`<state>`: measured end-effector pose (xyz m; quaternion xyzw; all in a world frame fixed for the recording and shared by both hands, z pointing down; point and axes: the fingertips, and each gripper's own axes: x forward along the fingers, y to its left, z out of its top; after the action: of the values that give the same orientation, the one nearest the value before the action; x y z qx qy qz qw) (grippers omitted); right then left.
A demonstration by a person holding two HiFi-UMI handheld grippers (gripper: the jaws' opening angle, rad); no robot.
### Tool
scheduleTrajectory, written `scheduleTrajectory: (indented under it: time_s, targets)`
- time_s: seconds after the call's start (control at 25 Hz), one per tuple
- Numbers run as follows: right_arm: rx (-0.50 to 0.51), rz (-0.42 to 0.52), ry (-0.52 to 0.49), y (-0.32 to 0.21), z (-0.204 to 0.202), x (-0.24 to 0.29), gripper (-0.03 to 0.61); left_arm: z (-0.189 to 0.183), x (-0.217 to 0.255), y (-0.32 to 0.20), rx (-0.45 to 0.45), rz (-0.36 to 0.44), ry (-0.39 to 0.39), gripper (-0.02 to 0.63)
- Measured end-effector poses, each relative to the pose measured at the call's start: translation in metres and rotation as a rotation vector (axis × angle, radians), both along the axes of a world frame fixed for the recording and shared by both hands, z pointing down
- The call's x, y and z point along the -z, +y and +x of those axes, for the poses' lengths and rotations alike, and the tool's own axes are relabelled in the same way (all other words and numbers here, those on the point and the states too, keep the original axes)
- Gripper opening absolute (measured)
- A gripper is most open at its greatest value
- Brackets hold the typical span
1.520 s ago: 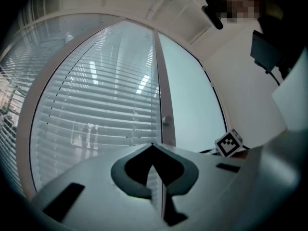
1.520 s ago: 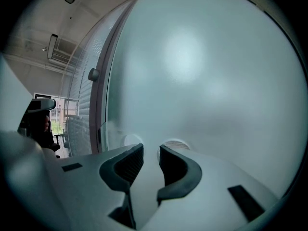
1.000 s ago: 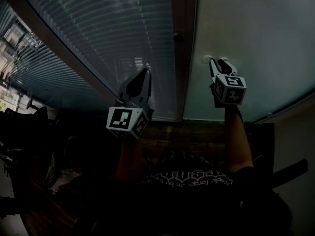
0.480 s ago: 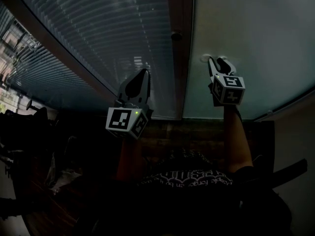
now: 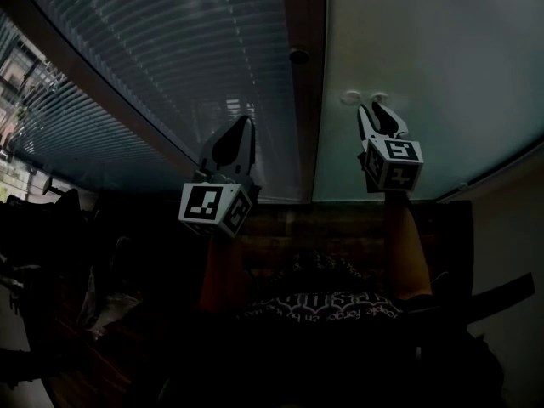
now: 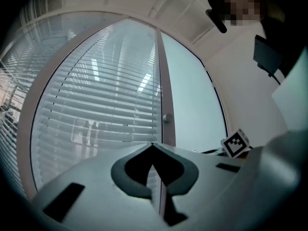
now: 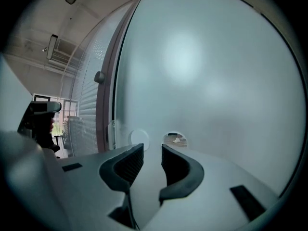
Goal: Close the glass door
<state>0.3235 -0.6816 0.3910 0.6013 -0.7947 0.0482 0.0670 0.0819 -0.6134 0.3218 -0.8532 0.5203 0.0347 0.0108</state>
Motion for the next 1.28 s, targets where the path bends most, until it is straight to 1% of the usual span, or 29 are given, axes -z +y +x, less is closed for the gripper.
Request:
scheduleTrajectory:
  time_s: [0.08,0.16,0.24,0.36,0.48,0.68,0.84,1.04,1.28]
  targets:
    - [-0.002,0.027,-0.03,0.014,0.002,0.005,0.103,0.002,-0.003,0.002,-0.013,0.013,-0.005,-0.005]
    - [0.004,0.082,-0.037,0.029,0.001,0.022,0.09,0.005,-0.002,0.004,-0.022,0.02,-0.005,-0.005]
    - [0.012,0.147,-0.039,0.044,-0.001,0.047,0.041,0.007,0.002,0.007,-0.028,0.013,-0.003,-0.005]
    - [0.019,0.215,-0.057,0.065,-0.004,0.074,0.003,0.012,0.004,0.011,-0.039,0.004,-0.002,-0.005]
    - [0.02,0.255,-0.024,0.08,-0.01,0.087,0.003,0.016,0.005,0.012,-0.056,0.013,-0.012,-0.005]
    - [0.009,0.285,0.026,0.094,-0.018,0.089,0.003,0.027,0.006,0.016,-0.09,0.026,-0.021,-0.005]
    - [-0.011,0.304,0.033,0.102,-0.021,0.092,0.003,0.033,0.006,0.02,-0.11,0.023,-0.032,-0.005]
    - [-0.021,0.303,0.028,0.103,-0.02,0.093,0.003,0.037,0.008,0.023,-0.116,0.023,-0.027,-0.005]
    - [-0.027,0.307,0.022,0.103,-0.019,0.094,0.003,0.028,0.006,0.021,-0.088,0.018,-0.016,-0.005]
